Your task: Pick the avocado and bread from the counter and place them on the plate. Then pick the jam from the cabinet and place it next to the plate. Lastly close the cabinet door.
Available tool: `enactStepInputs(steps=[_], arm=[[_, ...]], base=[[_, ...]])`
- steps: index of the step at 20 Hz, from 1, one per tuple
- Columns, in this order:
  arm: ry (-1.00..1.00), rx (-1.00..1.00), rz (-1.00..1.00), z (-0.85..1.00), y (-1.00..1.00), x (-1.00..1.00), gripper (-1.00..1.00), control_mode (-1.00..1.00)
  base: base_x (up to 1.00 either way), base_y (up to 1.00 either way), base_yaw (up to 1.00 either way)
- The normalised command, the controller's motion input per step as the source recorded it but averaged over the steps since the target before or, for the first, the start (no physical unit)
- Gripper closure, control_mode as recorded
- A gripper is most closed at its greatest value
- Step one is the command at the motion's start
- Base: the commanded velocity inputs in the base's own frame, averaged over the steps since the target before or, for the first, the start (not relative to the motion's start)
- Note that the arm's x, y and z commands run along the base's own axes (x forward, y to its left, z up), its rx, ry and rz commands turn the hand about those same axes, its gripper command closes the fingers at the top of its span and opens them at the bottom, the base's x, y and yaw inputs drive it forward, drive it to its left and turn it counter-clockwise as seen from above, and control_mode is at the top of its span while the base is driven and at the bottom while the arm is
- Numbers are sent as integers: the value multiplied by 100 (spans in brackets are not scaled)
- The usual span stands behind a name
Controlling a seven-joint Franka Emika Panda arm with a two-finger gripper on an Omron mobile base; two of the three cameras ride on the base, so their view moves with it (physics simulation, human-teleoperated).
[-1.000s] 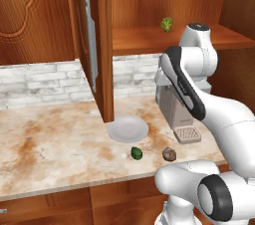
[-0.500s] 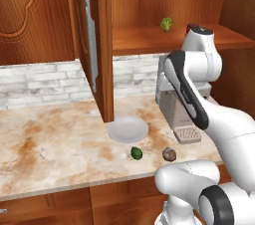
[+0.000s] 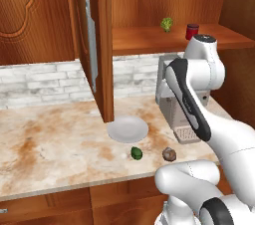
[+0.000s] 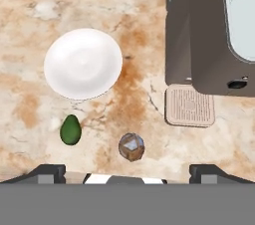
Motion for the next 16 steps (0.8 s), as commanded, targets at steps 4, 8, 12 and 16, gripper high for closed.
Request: enactStepInputs(steps=[4,8,12,16], arm=[[0,0,0,-18,0,-7,-100,-100],[0,0,0,-19,0,-10,-100,-100],[0,0,0,-21,0,-10,-100,-100],[0,0,0,-21,0,-14,-100,-100]], base=[[0,0,0],[0,0,0],[0,0,0],[0,0,0]])
